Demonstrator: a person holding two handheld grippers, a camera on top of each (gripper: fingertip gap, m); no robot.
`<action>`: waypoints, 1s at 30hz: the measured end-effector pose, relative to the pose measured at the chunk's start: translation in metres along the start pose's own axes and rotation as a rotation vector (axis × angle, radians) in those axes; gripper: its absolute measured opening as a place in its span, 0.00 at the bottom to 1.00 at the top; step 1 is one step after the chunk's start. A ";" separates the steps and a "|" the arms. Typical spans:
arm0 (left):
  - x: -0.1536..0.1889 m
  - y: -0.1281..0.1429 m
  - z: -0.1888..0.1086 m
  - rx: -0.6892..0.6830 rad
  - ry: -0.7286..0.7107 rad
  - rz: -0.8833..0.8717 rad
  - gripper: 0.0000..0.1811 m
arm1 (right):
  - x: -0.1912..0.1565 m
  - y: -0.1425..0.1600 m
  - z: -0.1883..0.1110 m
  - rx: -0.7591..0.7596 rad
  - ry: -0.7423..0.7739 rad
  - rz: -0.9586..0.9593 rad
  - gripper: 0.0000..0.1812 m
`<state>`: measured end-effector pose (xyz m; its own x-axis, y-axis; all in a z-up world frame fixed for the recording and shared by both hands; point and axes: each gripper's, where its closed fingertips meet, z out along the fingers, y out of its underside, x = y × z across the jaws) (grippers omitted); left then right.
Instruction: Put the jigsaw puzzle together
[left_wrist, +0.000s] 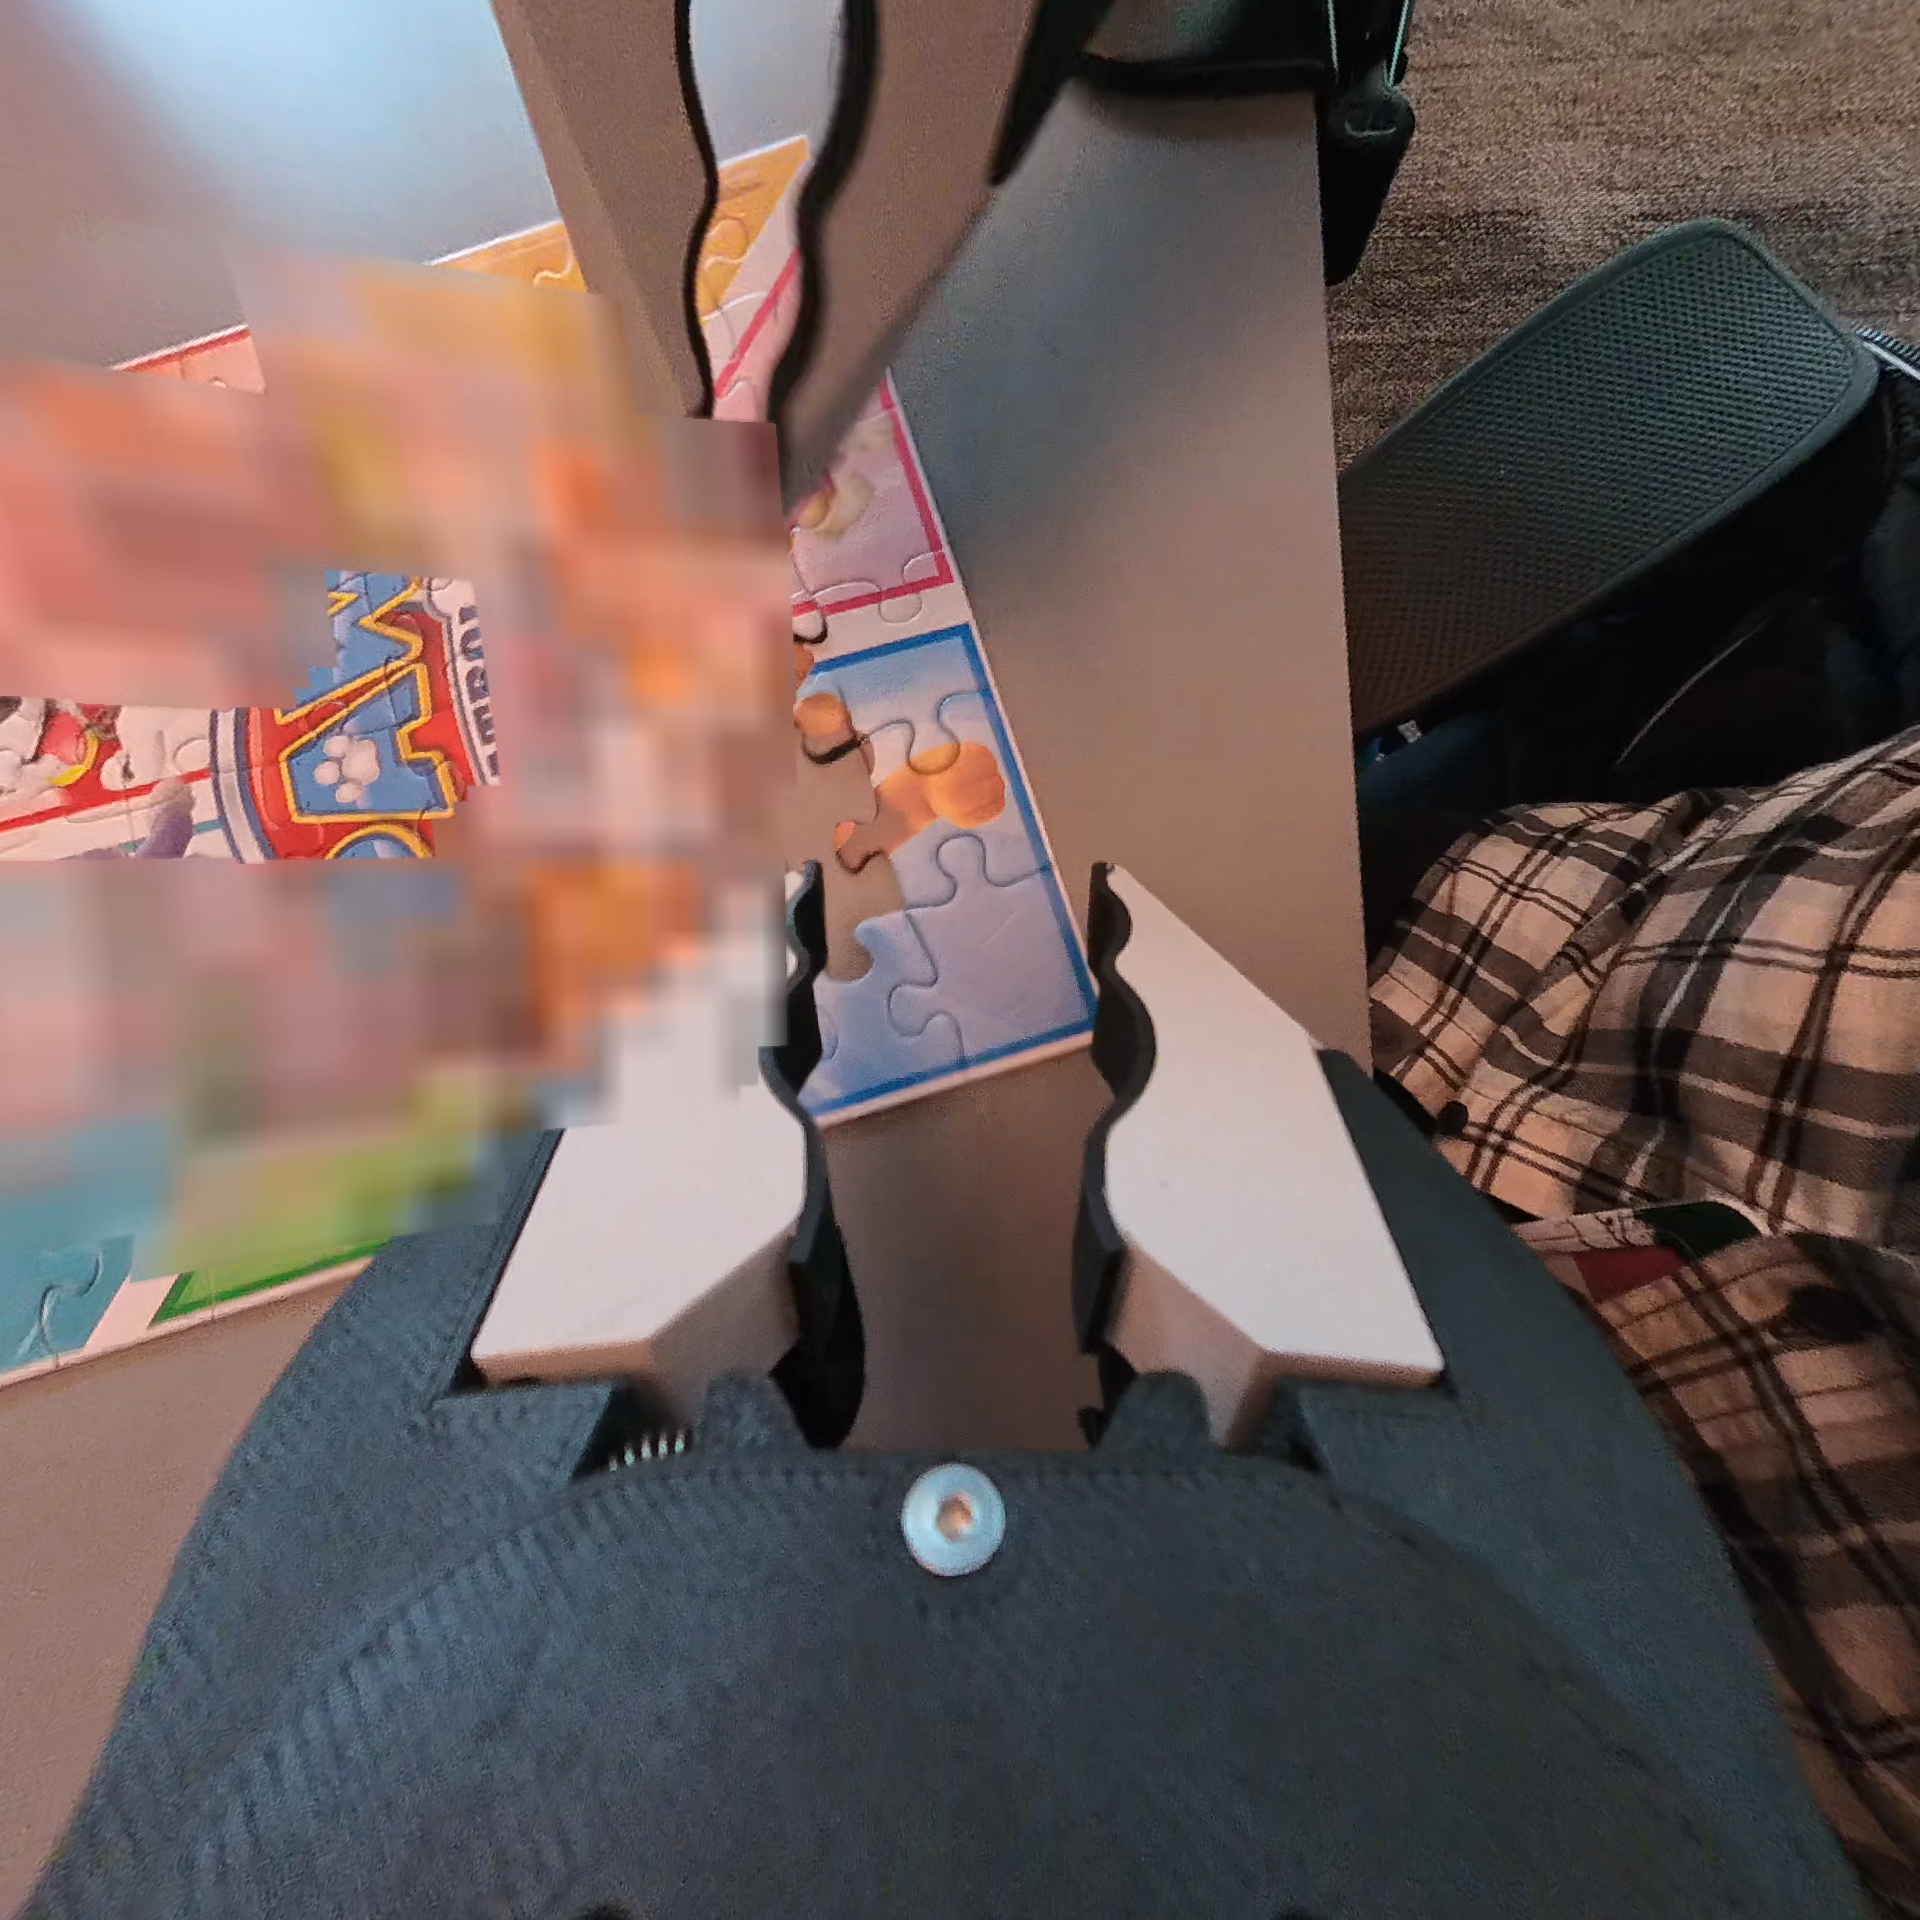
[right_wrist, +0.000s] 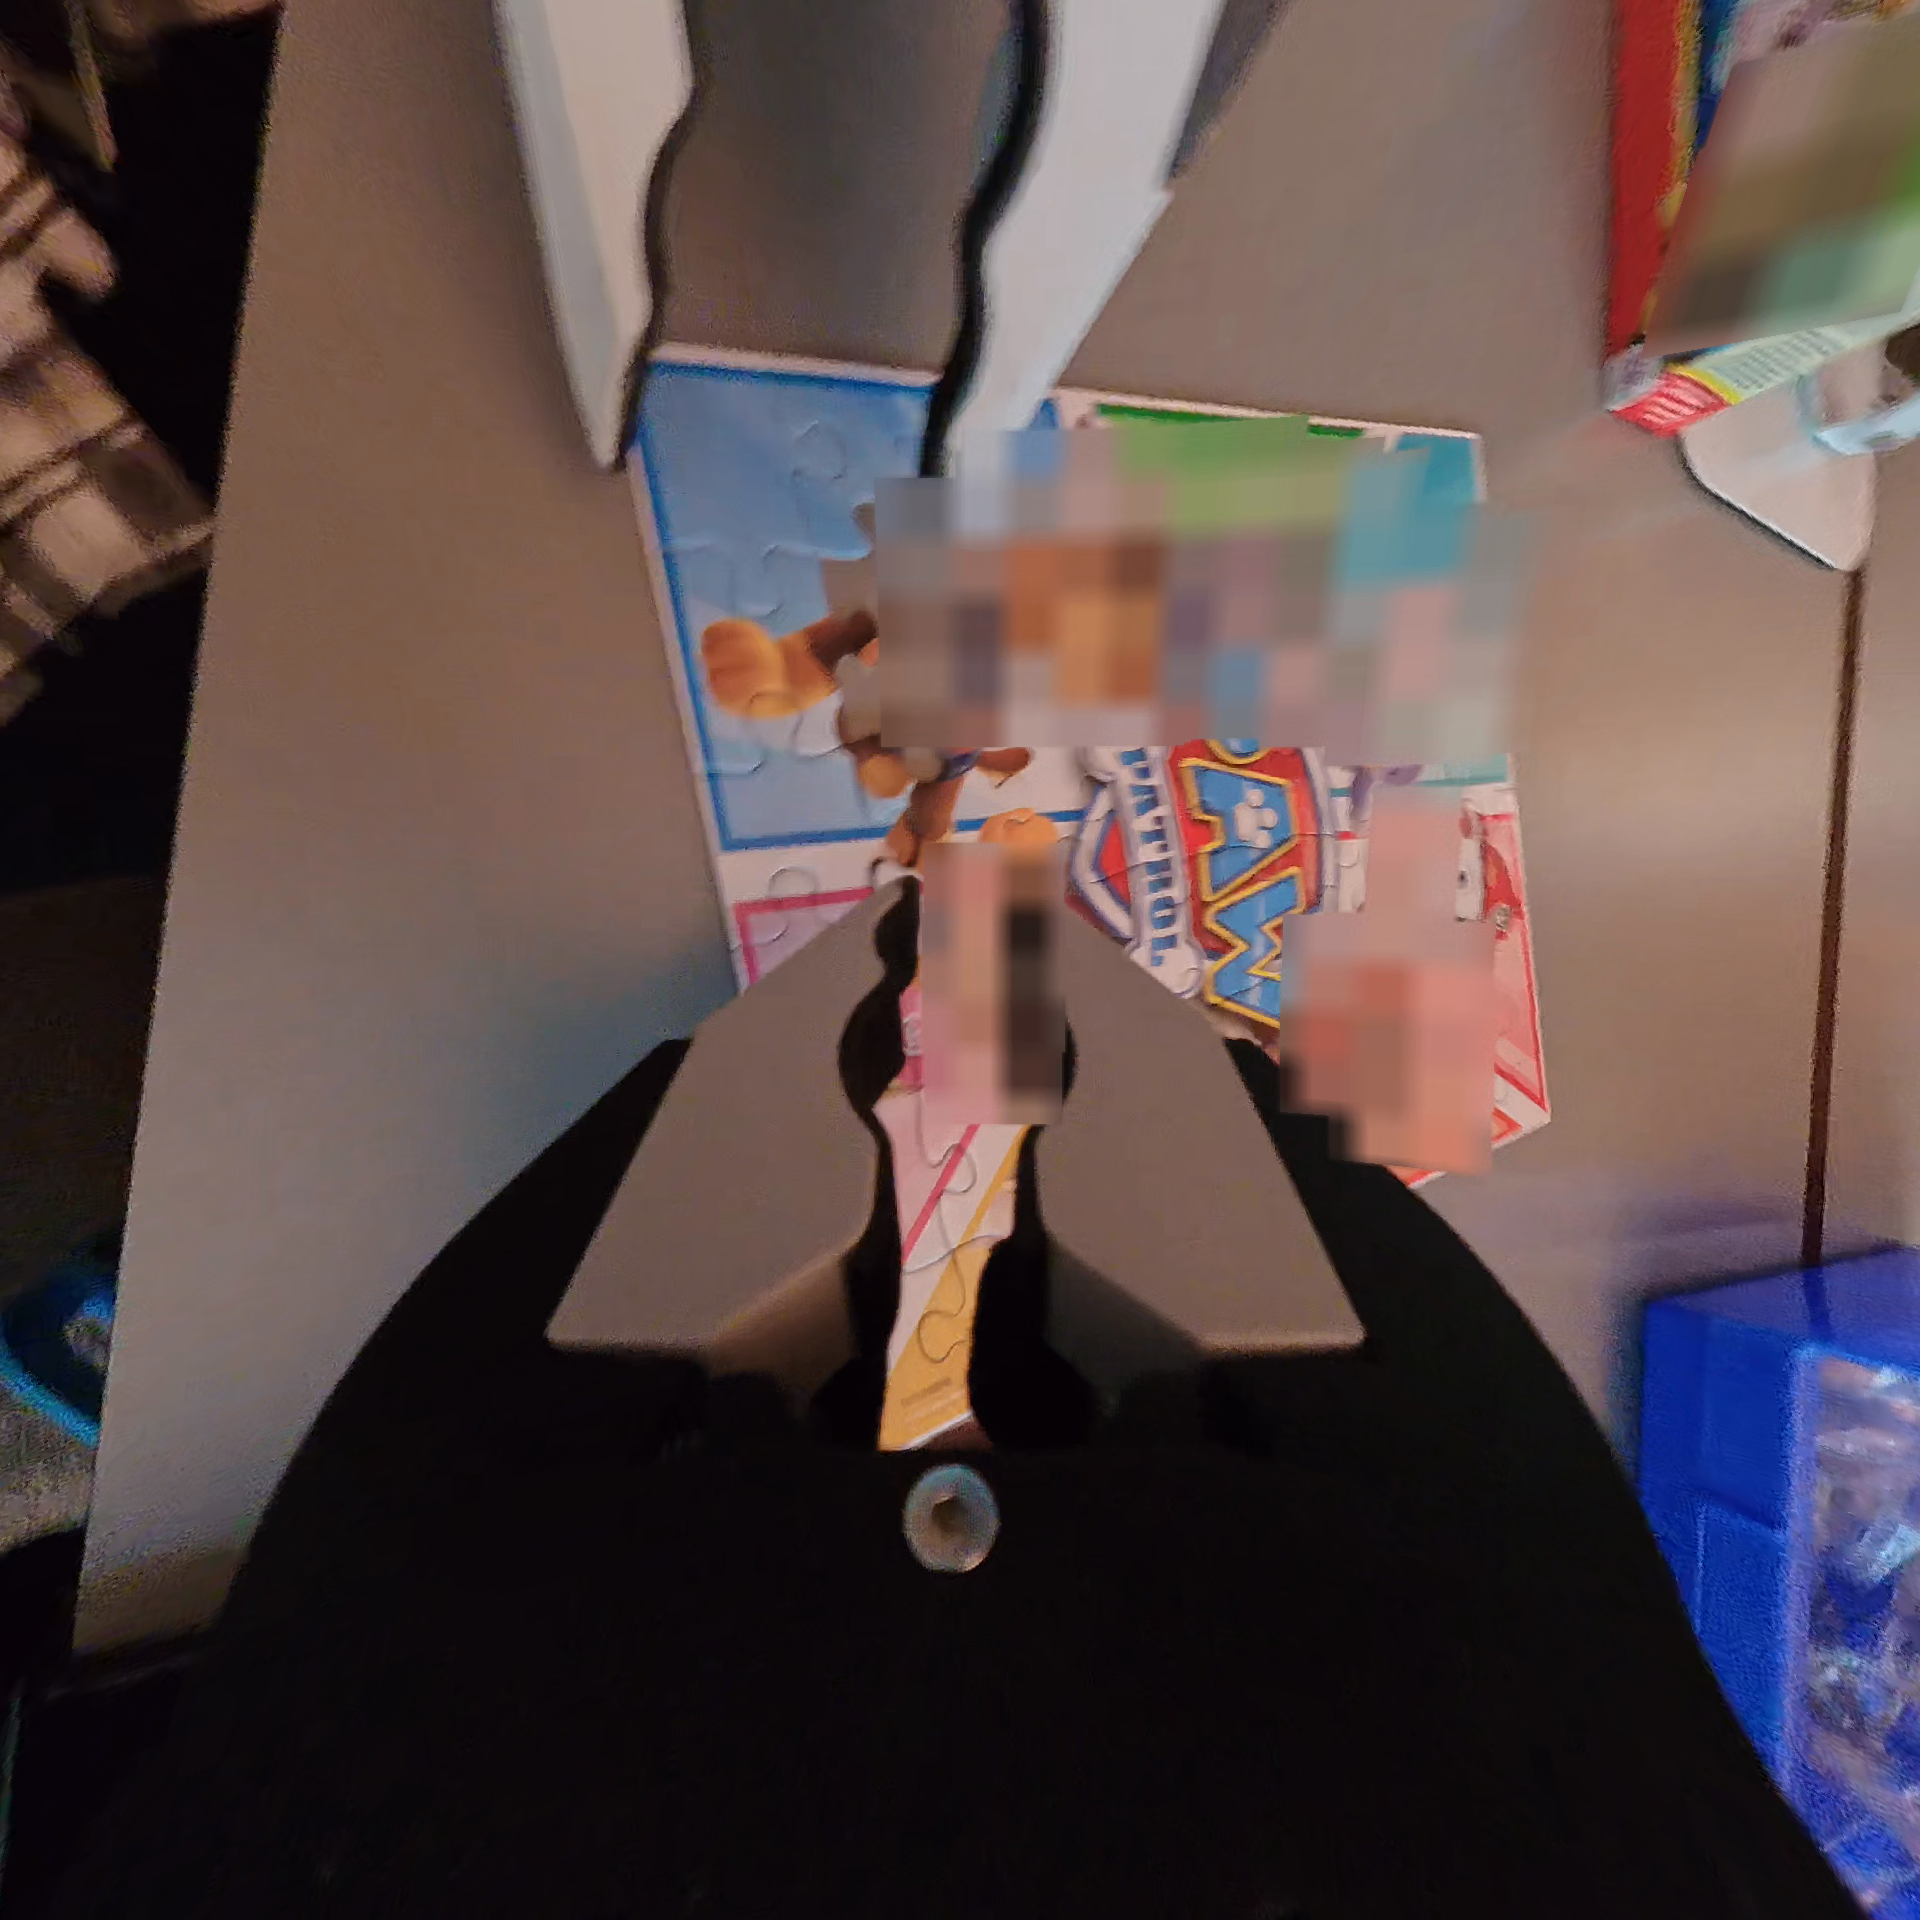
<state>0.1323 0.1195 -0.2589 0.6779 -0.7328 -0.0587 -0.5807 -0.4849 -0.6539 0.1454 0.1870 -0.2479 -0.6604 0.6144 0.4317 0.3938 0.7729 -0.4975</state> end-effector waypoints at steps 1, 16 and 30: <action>-0.002 0.003 -0.005 0.004 -0.012 -0.013 0.28 | 0.009 -0.002 0.002 0.005 0.034 0.051 0.01; -0.047 0.134 -0.132 -0.027 -0.326 -0.334 0.28 | 0.010 0.014 0.034 -0.156 0.100 0.044 0.00; -0.059 0.184 -0.167 -0.077 -0.399 -0.372 0.35 | 0.018 0.004 0.032 -0.181 0.189 0.037 0.00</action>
<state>-0.0898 -0.0060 -0.2495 0.9534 -0.2744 -0.1255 -0.2903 -0.7210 -0.6291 0.1152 0.1961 -0.2662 -0.5186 0.6484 0.5573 0.5349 0.7546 -0.3802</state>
